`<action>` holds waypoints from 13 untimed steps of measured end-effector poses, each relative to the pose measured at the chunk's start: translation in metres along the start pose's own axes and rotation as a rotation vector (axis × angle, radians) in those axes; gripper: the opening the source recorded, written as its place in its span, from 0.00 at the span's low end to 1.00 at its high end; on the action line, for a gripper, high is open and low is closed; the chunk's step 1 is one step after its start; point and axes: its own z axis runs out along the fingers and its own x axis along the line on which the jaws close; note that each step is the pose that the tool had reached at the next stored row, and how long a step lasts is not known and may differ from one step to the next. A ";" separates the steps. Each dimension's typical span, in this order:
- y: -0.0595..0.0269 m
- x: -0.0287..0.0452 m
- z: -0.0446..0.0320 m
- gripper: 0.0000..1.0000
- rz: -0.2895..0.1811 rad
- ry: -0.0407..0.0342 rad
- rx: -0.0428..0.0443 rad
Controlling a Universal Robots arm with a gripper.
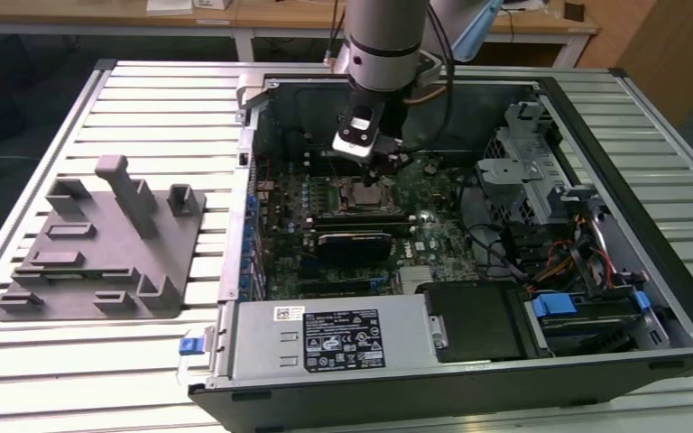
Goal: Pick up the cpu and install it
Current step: 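Close the cpu cover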
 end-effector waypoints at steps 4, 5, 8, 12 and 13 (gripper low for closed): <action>0.0000 0.0000 0.0001 0.11 -0.057 0.0014 0.0002; 0.0000 0.0000 0.0001 0.11 -0.074 0.0018 0.0002; 0.0000 0.0000 0.0002 0.11 -0.124 0.0030 0.0004; 0.0000 0.0000 0.0003 0.11 -0.188 0.0046 0.0006; 0.0000 0.0000 0.0003 0.11 -0.204 0.0050 0.0007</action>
